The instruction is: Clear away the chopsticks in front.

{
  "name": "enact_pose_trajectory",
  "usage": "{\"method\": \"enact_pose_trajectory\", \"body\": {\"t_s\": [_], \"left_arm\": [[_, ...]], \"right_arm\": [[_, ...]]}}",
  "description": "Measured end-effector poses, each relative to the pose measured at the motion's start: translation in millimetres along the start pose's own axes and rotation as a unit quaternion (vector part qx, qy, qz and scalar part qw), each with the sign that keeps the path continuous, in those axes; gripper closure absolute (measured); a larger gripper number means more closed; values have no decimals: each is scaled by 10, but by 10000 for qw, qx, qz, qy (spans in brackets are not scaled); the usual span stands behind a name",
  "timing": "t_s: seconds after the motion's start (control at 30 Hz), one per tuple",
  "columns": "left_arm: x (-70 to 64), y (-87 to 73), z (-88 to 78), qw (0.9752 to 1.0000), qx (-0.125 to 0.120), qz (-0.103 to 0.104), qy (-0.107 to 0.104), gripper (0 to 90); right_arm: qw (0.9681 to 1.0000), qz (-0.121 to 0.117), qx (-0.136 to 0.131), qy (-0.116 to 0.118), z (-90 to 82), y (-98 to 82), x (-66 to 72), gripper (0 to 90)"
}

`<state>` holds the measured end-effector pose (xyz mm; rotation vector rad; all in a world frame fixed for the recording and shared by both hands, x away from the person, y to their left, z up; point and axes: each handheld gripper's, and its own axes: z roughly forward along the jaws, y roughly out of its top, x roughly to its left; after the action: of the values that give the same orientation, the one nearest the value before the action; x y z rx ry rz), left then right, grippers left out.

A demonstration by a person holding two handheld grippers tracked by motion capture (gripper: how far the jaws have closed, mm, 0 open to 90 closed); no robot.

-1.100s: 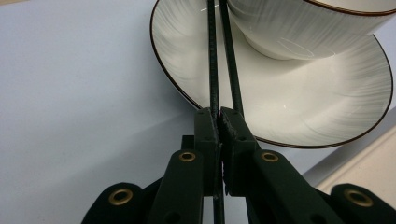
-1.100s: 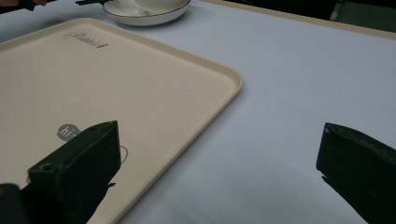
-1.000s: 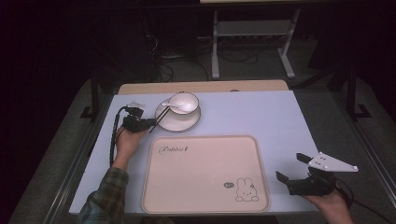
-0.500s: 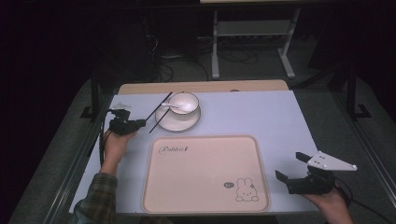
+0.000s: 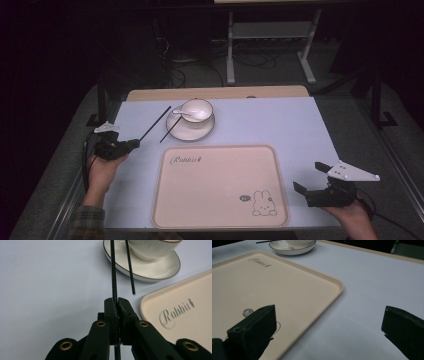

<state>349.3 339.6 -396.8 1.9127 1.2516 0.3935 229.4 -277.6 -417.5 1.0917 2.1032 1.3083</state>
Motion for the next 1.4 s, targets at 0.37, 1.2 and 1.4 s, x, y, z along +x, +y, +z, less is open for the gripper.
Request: {"method": "enact_pose_trajectory", "body": {"t_s": [0.37,1.2,1.4], "left_arm": [[-184,-118,-112,9996,107,186,-165,859],[-1004,-230,102,9854,682,973,-1219,859],[-1121,-265,198,9812,852,1105,-1333,859]], "right_arm": [[10000,-1,8,-5,2,6,8,0],[10000,2,8,-6,-1,4,10,0],[10000,7,10,4,3,4,15,0]]}}
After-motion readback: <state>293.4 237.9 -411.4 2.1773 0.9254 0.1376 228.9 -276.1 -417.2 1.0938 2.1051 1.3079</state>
